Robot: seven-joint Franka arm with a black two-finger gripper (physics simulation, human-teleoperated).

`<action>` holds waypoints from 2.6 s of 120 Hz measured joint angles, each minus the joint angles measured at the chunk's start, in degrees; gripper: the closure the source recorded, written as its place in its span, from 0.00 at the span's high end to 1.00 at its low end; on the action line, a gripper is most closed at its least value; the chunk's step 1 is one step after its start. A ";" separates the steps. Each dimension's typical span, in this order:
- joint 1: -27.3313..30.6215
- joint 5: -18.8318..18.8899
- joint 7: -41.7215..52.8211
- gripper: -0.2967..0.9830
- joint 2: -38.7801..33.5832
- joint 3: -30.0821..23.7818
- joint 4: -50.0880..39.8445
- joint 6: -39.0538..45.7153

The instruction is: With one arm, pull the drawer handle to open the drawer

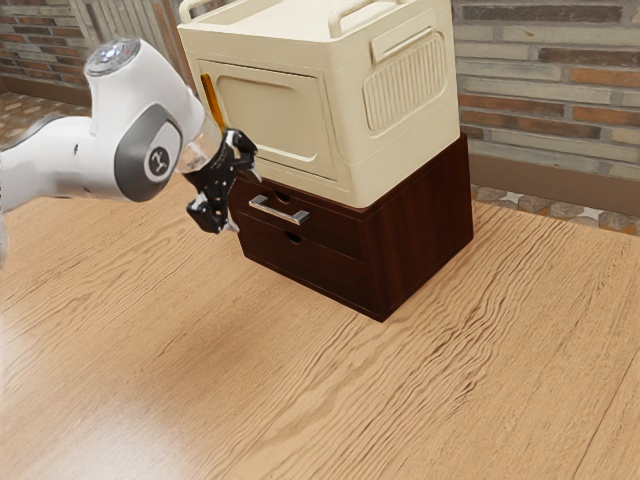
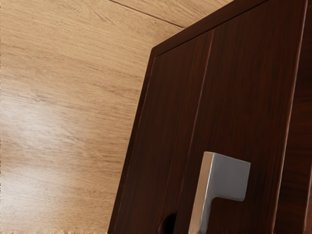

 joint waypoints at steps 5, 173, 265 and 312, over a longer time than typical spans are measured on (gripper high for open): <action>-0.13 -0.02 -0.29 0.75 0.02 0.01 -0.33 0.17; -0.37 -0.41 -3.99 0.71 1.46 -0.63 -1.94 0.98; -0.50 -0.52 -4.28 0.67 1.98 -0.64 -2.75 1.53; -0.57 -0.52 -4.38 0.55 0.49 -0.48 -4.09 1.26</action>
